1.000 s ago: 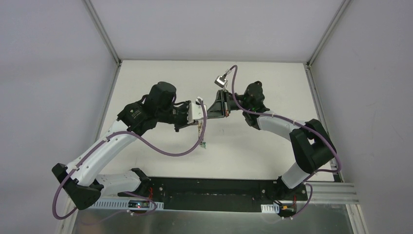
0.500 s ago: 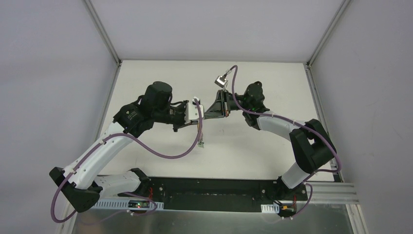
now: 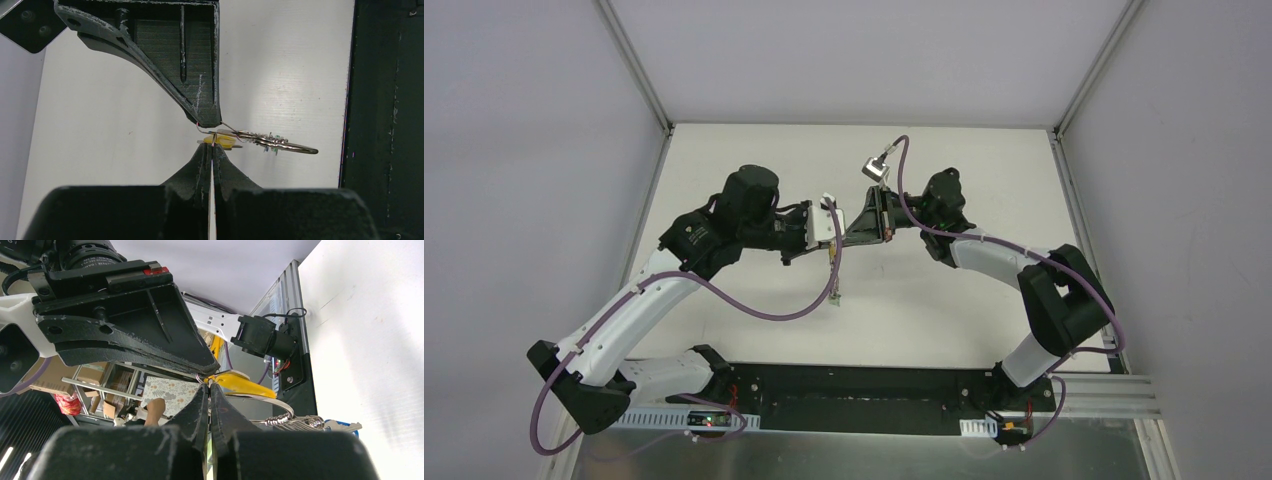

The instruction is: Put the keys on the keyring

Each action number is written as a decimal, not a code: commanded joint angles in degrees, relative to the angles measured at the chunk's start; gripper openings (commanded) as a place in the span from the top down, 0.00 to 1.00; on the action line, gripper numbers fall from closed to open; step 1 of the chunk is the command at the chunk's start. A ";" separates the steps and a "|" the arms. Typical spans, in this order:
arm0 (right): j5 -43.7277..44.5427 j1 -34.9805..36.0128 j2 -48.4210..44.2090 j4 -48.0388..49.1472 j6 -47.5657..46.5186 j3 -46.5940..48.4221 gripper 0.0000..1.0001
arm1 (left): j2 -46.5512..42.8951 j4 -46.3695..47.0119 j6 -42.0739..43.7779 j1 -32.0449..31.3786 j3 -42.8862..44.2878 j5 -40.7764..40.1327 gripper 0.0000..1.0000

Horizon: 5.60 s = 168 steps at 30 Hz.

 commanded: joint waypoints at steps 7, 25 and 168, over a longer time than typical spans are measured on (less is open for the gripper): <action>-0.50 0.81 -0.36 2.73 0.01 1.72 1.00 | 0.64 1.82 -0.65 0.46 0.24 1.55 1.00; -0.58 1.47 0.29 1.86 -0.64 2.29 1.00 | 1.55 3.28 -3.03 0.46 0.76 2.60 1.00; -1.37 -1.28 -8.63 -33.41 -36.96 2.99 0.61 | 0.74 -0.77 -0.94 2.04 -0.23 5.81 1.00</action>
